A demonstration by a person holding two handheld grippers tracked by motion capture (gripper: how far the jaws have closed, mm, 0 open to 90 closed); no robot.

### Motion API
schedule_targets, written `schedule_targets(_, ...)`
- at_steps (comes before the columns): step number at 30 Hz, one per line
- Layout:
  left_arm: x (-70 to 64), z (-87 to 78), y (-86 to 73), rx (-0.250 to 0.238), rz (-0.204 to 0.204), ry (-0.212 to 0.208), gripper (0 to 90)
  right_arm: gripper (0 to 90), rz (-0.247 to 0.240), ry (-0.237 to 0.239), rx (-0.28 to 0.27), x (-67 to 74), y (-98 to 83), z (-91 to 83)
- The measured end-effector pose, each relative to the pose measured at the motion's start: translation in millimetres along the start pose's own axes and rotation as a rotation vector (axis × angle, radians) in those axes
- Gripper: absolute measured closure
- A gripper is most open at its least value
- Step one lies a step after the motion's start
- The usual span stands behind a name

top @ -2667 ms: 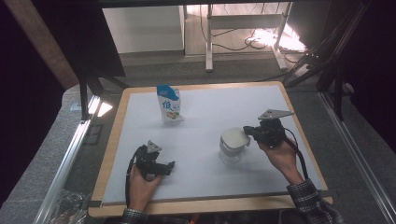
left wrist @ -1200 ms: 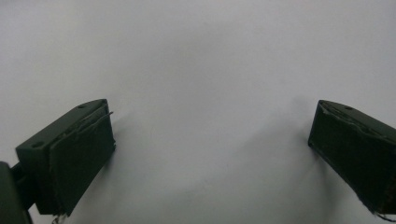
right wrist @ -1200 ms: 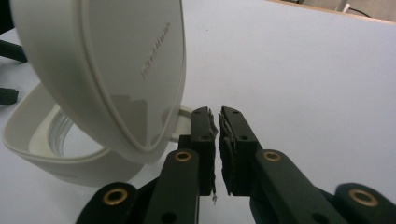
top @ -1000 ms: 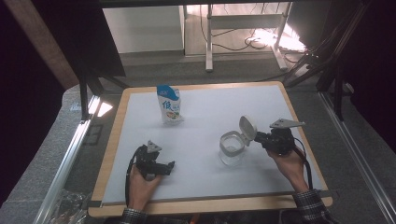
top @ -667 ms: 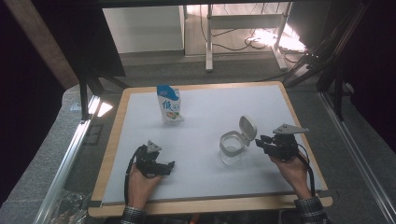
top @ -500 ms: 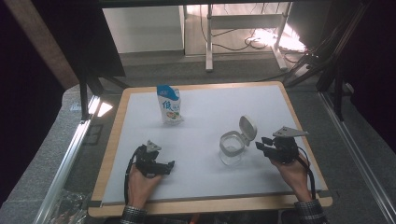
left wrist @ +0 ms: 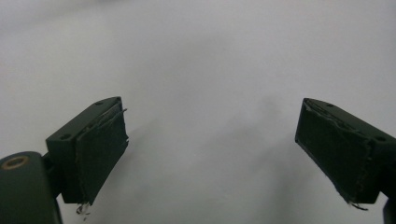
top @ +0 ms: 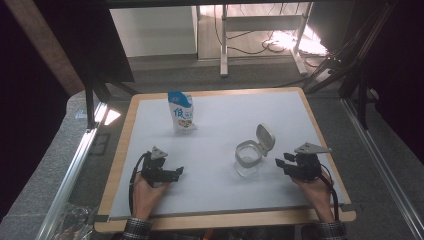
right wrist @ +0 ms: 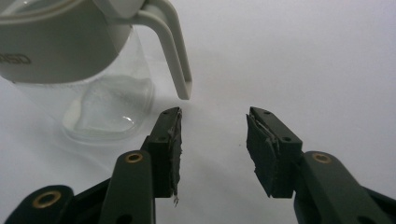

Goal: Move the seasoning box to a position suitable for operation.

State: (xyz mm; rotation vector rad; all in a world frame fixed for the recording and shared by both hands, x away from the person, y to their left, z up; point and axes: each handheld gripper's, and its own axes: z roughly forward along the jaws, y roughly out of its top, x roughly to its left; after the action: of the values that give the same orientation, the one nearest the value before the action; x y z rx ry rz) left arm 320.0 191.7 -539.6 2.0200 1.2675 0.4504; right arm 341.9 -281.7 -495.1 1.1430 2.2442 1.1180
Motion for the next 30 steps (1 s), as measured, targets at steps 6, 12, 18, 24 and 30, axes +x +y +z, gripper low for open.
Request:
schedule_targets(6, 8.0, -1.3, 2.3, 0.026, 0.007, -0.029, 9.7, 52.9, -0.019, -0.018, 0.012, -0.4, -11.8, 4.0)
schedule_targets(12, 9.4, -2.7, 3.0, 0.025, -0.010, -0.037, 13.9, 52.3, -0.034, -0.027, 0.011, 0.7, -18.4, 6.0)
schedule_targets(18, 16.9, -4.6, 15.4, 0.009, -0.071, -0.031, 12.2, 50.8, -0.038, -0.014, 0.012, 3.2, -20.3, 7.4)
schedule_targets(24, 22.8, -4.1, 31.2, 0.000, -0.029, -0.015, 8.6, 49.5, -0.027, 0.000, 0.019, 3.0, -21.6, 9.5)
schedule_targets(30, 34.7, -5.4, 48.0, -0.028, 0.010, -0.067, 9.7, 45.0, 0.025, 0.044, 0.032, -1.8, -24.2, 11.6)
